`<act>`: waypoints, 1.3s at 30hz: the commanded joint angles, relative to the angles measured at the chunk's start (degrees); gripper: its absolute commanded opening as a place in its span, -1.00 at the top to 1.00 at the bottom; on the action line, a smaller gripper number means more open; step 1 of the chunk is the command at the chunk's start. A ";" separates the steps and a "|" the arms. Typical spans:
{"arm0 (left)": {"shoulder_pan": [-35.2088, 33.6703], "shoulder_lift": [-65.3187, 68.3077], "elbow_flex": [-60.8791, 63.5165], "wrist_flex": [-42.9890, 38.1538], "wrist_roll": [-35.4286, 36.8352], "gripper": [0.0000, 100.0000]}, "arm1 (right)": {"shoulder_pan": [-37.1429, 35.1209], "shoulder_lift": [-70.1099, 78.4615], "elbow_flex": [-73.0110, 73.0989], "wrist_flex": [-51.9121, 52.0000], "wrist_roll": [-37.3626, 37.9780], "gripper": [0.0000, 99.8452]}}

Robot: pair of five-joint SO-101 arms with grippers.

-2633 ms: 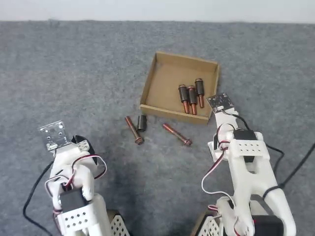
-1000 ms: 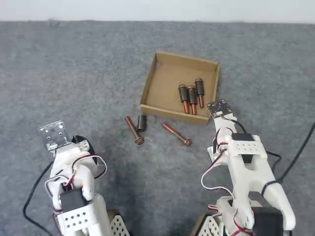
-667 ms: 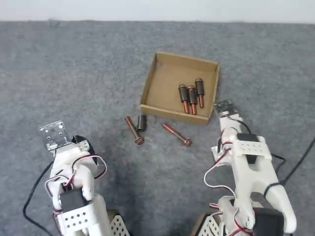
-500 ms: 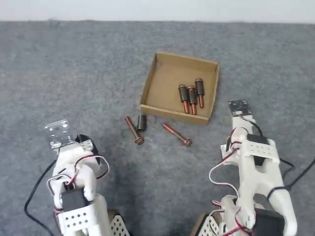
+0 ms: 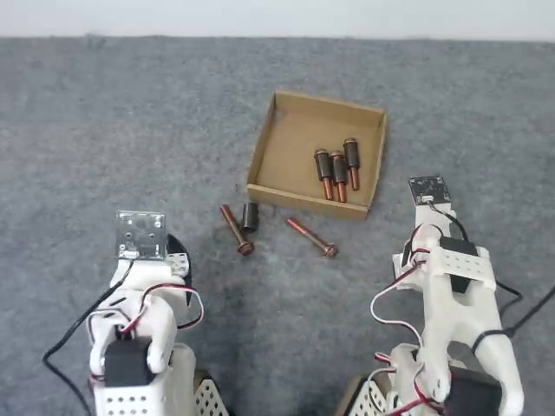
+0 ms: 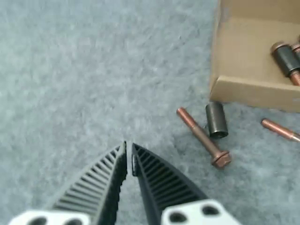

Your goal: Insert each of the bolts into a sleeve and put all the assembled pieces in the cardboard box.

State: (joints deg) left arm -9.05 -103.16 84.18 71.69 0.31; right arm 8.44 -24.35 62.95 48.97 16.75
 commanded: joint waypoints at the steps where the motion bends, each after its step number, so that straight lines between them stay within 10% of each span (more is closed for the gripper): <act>1: 1.49 -0.70 -6.73 1.93 -3.16 0.97 | 0.84 -0.66 -3.16 -1.01 -0.26 0.99; 13: 9.85 0.44 -13.76 5.10 -3.52 0.97 | 0.84 -0.57 -2.81 -2.15 -0.53 0.99; 22: 13.10 25.85 -27.56 5.71 -3.69 0.97 | 0.84 -0.57 -2.73 -2.24 -0.53 0.99; 39: 31.74 47.12 -31.69 -1.76 -32.35 0.91 | 0.84 -0.57 -2.73 -2.24 -0.62 0.99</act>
State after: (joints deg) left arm 20.92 -56.40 54.81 75.65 -29.76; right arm 8.44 -24.35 62.95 47.91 16.75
